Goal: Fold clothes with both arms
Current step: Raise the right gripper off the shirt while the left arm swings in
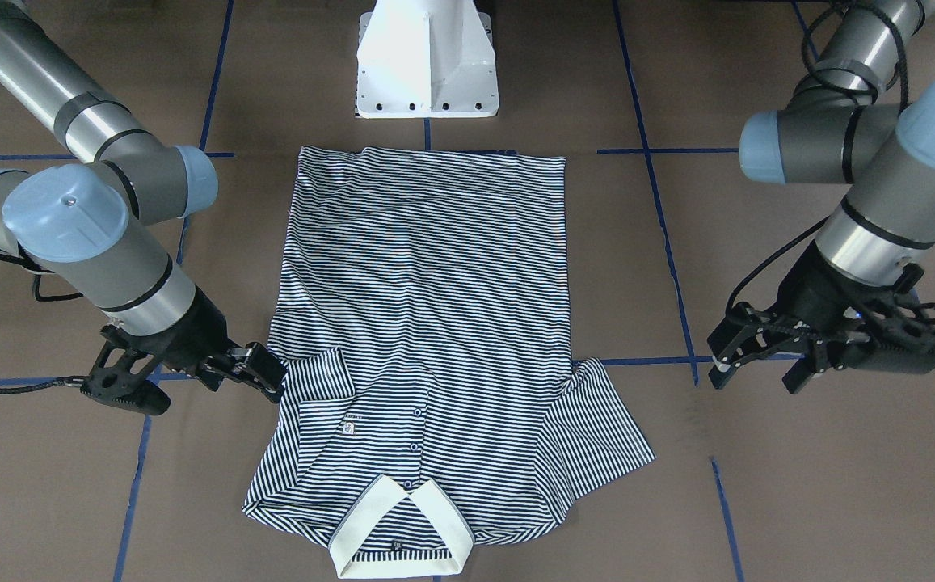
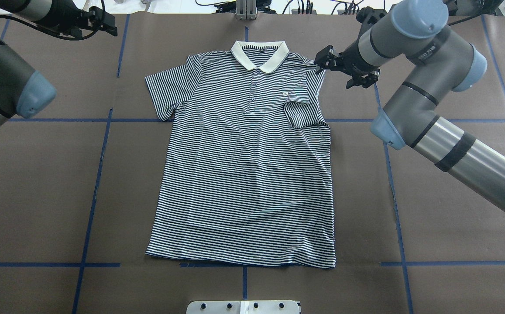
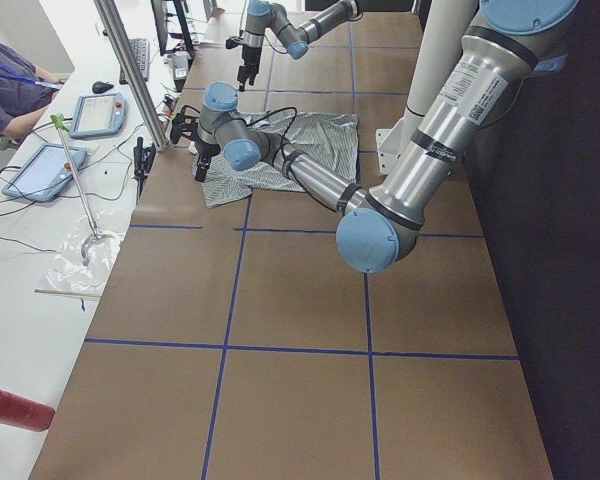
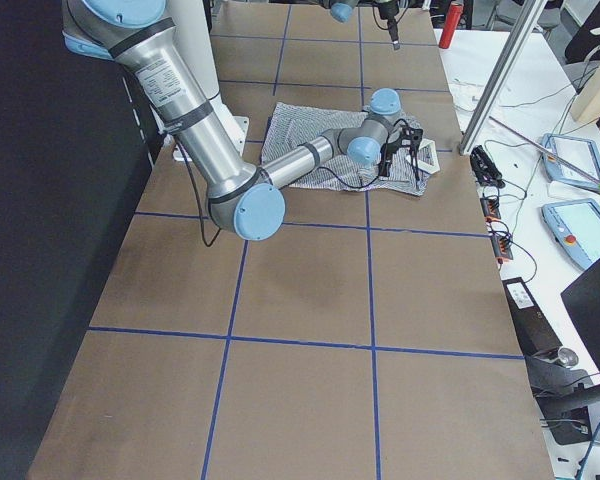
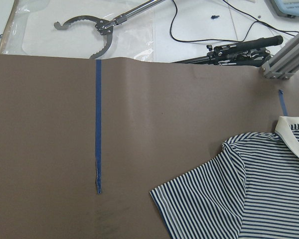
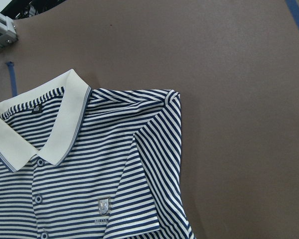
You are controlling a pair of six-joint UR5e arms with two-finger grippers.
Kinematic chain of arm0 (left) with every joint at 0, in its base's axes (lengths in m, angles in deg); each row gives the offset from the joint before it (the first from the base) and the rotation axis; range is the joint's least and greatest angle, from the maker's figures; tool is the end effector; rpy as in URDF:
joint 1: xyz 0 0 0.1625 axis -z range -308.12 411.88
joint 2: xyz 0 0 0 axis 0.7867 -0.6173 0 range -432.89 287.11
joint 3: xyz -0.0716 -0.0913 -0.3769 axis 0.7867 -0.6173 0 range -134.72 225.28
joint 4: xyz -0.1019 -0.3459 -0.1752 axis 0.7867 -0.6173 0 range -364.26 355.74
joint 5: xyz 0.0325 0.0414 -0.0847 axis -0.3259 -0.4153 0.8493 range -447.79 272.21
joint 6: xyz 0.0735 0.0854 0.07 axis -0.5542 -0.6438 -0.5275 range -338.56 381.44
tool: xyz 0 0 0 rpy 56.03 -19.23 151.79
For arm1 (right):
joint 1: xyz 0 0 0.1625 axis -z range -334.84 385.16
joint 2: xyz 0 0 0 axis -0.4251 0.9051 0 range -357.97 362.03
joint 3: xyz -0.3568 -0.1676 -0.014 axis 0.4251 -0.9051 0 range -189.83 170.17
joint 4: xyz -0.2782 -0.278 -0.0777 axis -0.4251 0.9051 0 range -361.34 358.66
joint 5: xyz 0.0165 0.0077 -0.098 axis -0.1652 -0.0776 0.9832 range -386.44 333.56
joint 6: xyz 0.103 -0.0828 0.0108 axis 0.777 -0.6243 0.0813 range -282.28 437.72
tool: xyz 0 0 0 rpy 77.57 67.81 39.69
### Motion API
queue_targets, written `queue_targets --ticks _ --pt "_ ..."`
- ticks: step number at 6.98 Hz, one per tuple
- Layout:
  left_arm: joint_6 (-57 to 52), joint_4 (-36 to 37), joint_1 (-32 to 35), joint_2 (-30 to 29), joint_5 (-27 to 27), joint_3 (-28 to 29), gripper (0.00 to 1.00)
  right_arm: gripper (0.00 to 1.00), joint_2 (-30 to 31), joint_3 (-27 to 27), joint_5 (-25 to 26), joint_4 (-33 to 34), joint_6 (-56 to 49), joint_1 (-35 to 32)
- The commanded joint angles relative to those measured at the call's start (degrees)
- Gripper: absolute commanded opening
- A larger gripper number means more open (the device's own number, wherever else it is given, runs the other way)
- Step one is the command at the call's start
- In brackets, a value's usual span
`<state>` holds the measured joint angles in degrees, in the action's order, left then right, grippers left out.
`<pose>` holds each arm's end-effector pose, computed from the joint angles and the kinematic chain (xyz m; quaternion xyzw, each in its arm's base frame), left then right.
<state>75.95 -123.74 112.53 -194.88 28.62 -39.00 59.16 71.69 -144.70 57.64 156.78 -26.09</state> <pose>0.2793 -0.6486 0.3140 0.2037 0.4544 -0.0832 0.8632 -0.3900 -0.5988 0.3219 0.0477 -0.4976 0.1893 0.8451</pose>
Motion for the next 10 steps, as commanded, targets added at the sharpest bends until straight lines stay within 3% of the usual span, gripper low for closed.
queue_targets --ticks 1,4,6,7,10 --pt "3.3 -8.9 -1.5 -2.7 -2.7 9.7 1.00 1.00 2.5 3.5 0.6 -1.8 0.7 0.1" --pt "3.5 -14.5 -3.5 -7.1 -6.5 19.3 1.00 1.00 0.7 3.5 -5.5 -1.0 0.6 -0.7" --pt "3.5 -16.8 -4.3 -9.4 -7.2 23.6 1.00 1.00 0.8 3.6 -4.0 -1.3 -0.3 -0.1" --pt "3.6 -17.0 -4.9 -12.0 -9.7 26.9 0.98 1.00 0.8 3.6 -4.5 -1.1 -0.7 -0.1" --pt "9.5 -16.7 -12.2 -12.2 -17.2 28.6 0.93 1.00 1.1 3.2 -4.6 0.1 -5.0 -1.5"
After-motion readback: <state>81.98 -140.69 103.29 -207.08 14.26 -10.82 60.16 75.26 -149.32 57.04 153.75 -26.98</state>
